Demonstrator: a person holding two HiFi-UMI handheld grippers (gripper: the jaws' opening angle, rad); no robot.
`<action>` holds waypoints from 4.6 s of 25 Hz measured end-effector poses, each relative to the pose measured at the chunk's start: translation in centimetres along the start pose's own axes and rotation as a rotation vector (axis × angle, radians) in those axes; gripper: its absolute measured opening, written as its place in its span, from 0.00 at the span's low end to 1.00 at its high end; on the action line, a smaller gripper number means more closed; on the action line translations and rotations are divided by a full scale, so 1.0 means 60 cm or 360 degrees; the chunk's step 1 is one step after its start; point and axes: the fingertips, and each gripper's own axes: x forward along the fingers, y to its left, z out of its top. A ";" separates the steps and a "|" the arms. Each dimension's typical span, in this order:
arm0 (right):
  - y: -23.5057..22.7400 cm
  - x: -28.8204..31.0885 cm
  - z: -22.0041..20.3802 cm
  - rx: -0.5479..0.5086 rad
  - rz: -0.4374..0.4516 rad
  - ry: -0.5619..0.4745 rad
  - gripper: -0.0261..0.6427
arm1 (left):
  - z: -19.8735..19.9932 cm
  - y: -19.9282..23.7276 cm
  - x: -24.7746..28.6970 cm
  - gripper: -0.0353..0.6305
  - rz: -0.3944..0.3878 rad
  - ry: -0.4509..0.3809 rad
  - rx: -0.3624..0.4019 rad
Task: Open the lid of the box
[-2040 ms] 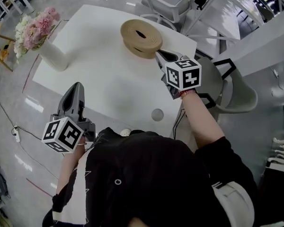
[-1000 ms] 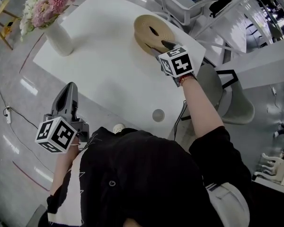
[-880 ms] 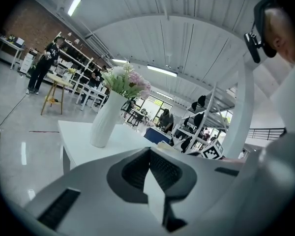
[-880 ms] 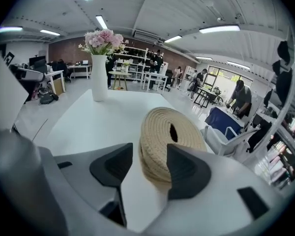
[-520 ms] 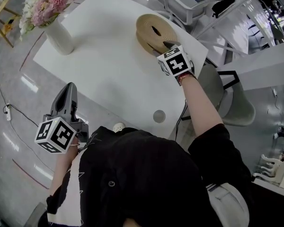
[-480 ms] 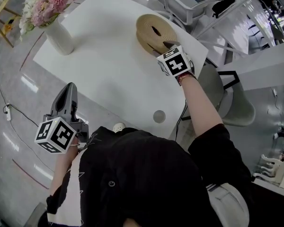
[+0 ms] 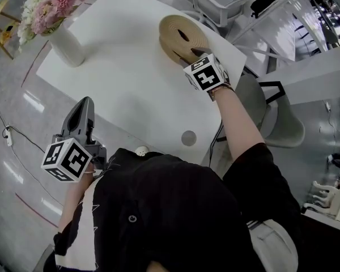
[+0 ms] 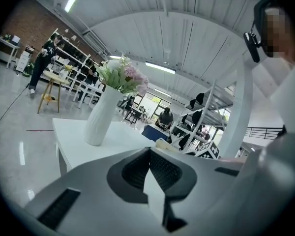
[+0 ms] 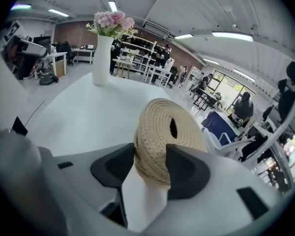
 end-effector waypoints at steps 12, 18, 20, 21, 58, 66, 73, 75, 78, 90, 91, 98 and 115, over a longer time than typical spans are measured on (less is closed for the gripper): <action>-0.008 0.000 -0.006 -0.0006 0.0040 0.0083 0.31 | 0.011 0.003 -0.007 0.07 0.0010 -0.0029 -0.0019; -0.007 0.001 -0.003 -0.0008 0.0030 0.0116 0.27 | 0.026 -0.001 -0.008 0.07 0.0000 -0.0054 -0.0004; -0.004 0.005 -0.002 -0.0029 0.0040 0.0112 0.27 | 0.029 -0.003 -0.008 0.07 -0.0003 -0.0061 -0.0002; -0.003 0.005 -0.002 -0.0032 0.0043 0.0114 0.26 | 0.030 -0.003 -0.007 0.07 -0.0004 -0.0062 -0.0002; -0.006 -0.069 0.002 0.0346 0.0157 -0.0014 0.24 | 0.019 -0.026 -0.025 0.07 -0.0027 -0.0089 -0.0019; -0.011 -0.078 0.012 0.0439 0.0170 -0.0074 0.22 | 0.025 -0.026 -0.035 0.07 -0.0026 -0.0114 -0.0032; -0.018 -0.081 0.013 0.0512 0.0204 -0.0098 0.22 | 0.030 -0.025 -0.035 0.07 -0.0039 -0.0121 -0.0025; -0.016 -0.081 0.011 0.0529 0.0217 -0.0096 0.22 | 0.033 -0.024 -0.035 0.07 -0.0038 -0.0124 -0.0023; -0.020 -0.083 0.019 0.0548 0.0229 -0.0135 0.22 | 0.042 -0.023 -0.032 0.07 -0.0042 -0.0139 -0.0021; -0.031 -0.103 0.020 0.0820 0.0319 -0.0271 0.22 | 0.037 -0.036 -0.022 0.07 -0.0085 -0.0122 -0.0030; -0.032 -0.105 0.019 0.0834 0.0321 -0.0284 0.22 | 0.037 -0.037 -0.023 0.07 -0.0085 -0.0122 -0.0028; -0.043 -0.123 0.021 0.0941 0.0333 -0.0367 0.22 | 0.032 -0.043 -0.035 0.07 -0.0073 -0.0114 -0.0025; -0.073 -0.153 0.021 0.1325 0.0413 -0.0602 0.20 | 0.016 -0.034 -0.061 0.07 -0.0029 -0.0108 -0.0033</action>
